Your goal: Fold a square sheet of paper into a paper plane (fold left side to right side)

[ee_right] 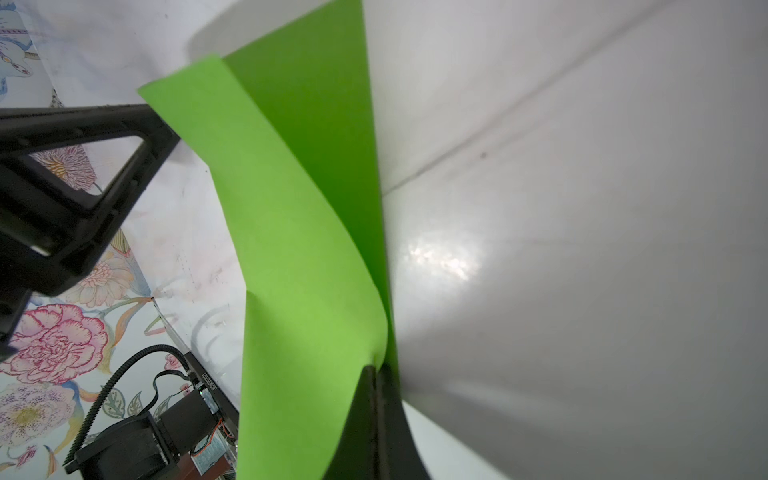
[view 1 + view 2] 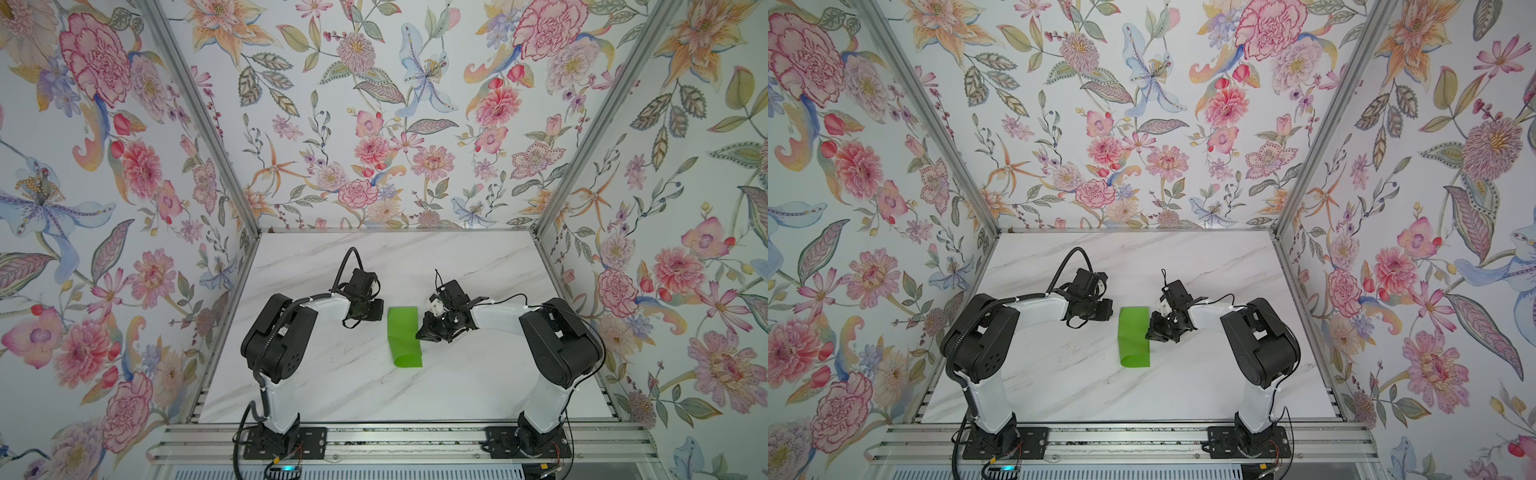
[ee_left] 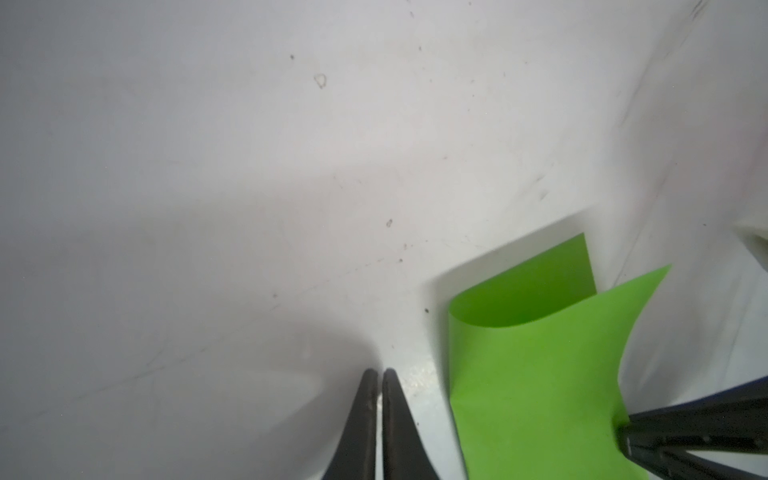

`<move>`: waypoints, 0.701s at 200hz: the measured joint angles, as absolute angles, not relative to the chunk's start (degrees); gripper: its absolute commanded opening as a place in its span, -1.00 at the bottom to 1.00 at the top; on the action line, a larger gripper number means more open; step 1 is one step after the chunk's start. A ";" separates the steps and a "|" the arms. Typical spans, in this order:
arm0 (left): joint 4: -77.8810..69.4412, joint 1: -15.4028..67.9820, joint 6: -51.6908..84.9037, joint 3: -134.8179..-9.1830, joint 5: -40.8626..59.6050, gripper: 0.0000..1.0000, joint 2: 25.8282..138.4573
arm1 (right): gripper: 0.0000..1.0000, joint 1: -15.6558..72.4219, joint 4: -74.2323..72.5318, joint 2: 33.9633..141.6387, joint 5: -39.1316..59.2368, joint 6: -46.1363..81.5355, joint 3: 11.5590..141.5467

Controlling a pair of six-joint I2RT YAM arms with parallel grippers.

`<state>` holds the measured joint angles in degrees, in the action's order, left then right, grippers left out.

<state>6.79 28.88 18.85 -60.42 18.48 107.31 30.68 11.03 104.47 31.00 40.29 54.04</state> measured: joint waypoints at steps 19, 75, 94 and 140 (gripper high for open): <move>6.66 30.28 18.90 -60.40 19.77 -0.80 106.56 | -1.00 30.68 11.05 104.47 31.00 40.29 54.04; 5.10 33.41 19.44 -62.30 23.64 -0.79 107.46 | -1.00 31.14 10.87 104.47 30.79 40.29 54.04; 5.04 33.30 19.49 -63.99 23.51 -0.81 109.49 | -1.00 31.86 10.68 104.47 30.55 40.29 54.04; 5.02 31.24 19.51 -64.73 22.57 -0.86 111.98 | -1.00 32.03 10.63 104.47 30.46 40.29 54.04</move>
<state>5.02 31.24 19.51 -64.73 22.57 111.98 32.03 10.63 104.47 30.46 40.29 54.04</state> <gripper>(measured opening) 0.076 0.047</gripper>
